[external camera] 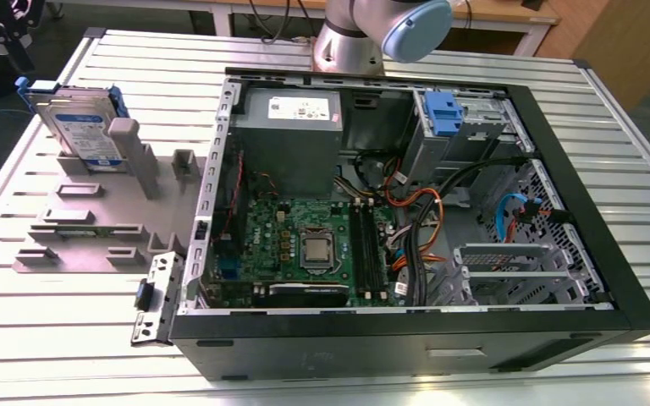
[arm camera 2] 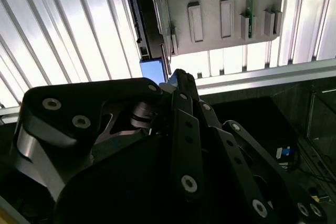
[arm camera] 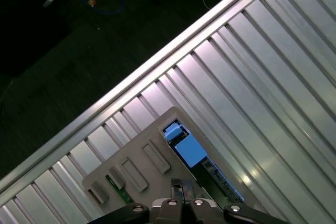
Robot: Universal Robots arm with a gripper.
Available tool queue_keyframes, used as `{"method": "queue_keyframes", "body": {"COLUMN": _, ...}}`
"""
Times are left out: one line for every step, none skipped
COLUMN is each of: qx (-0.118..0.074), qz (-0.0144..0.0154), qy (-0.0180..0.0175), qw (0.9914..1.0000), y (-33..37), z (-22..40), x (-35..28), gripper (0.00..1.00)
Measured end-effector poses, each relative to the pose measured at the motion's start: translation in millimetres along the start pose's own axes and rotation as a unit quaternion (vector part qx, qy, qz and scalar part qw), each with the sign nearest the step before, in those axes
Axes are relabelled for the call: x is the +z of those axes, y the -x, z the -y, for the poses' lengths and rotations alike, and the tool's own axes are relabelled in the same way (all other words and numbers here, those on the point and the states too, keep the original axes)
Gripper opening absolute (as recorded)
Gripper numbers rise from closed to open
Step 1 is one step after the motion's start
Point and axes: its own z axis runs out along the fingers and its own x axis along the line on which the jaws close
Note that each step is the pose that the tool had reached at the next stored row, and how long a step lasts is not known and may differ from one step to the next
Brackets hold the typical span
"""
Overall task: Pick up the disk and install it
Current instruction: 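Pick up the disk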
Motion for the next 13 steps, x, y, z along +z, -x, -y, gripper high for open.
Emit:
{"method": "queue_keyframes", "body": {"qx": -0.001, "qz": 0.0, "qy": 0.0, "qw": 1.0, "y": 0.0, "z": 0.0, "x": 0.0, "gripper": 0.11}}
{"method": "queue_keyframes", "body": {"qx": -0.003, "qz": -0.0001, "qy": 0.0, "qw": 1.0, "y": 0.0, "z": 0.0, "x": 0.0, "gripper": 0.11}}
{"method": "queue_keyframes", "body": {"qx": -0.005, "qz": -0.0002, "qy": 0.0, "qw": 0.99999, "y": 0.0, "z": 0.0, "x": 0.0, "gripper": 0.11}}
{"method": "queue_keyframes", "body": {"qx": -0.009, "qz": -0.0004, "qy": 0.0, "qw": 0.99996, "y": 0.0, "z": 0.0, "x": 0.0, "gripper": 0.11}}
{"method": "queue_keyframes", "body": {"qx": -0.013, "qz": -0.0006, "qy": 0.0, "qw": 0.99992, "y": 0.0, "z": 0.0, "x": 0.0, "gripper": 0.11}}
{"method": "queue_keyframes", "body": {"qx": -0.018, "qz": -0.0008, "qy": 0.0, "qw": 0.99983, "y": 0.0, "z": 0.0, "x": 0.0, "gripper": 0.11}}
{"method": "queue_keyframes", "body": {"qx": -0.024, "qz": -0.0011, "qy": 0.0, "qw": 0.9997, "y": 0.0, "z": 0.0, "x": 0.0, "gripper": 0.11}}
{"method": "queue_keyframes", "body": {"qx": -0.031, "qz": -0.0013, "qy": 0.0, "qw": 0.99951, "y": 0.0, "z": 0.0, "x": 0.0, "gripper": 0.11}}
{"method": "queue_keyframes", "body": {"qx": -0.038, "qz": -0.0016, "qy": 0.0, "qw": 0.99928, "y": 0.0, "z": 0.0, "x": 0.0, "gripper": 0.11}}
{"method": "queue_keyframes", "body": {"qx": -0.045, "qz": -0.0019, "qy": 0.0, "qw": 0.99901, "y": 0.0, "z": 0.0, "x": 0.0, "gripper": 0.11}}
{"method": "queue_keyframes", "body": {"qx": -0.051, "qz": -0.0022, "qy": 0.0, "qw": 0.99869, "y": 0.0, "z": 0.0, "x": 0.0, "gripper": 0.11}}
{"method": "queue_keyframes", "body": {"qx": -0.058, "qz": -0.0025, "qy": 0.0, "qw": 0.99834, "y": 0.0, "z": 0.0, "x": 0.0, "gripper": 0.11}}
{"method": "queue_keyframes", "body": {"qx": -0.064, "qz": -0.0027, "qy": 0.0, "qw": 0.99795, "y": 0.0, "z": 0.0, "x": 0.0, "gripper": 0.11}}
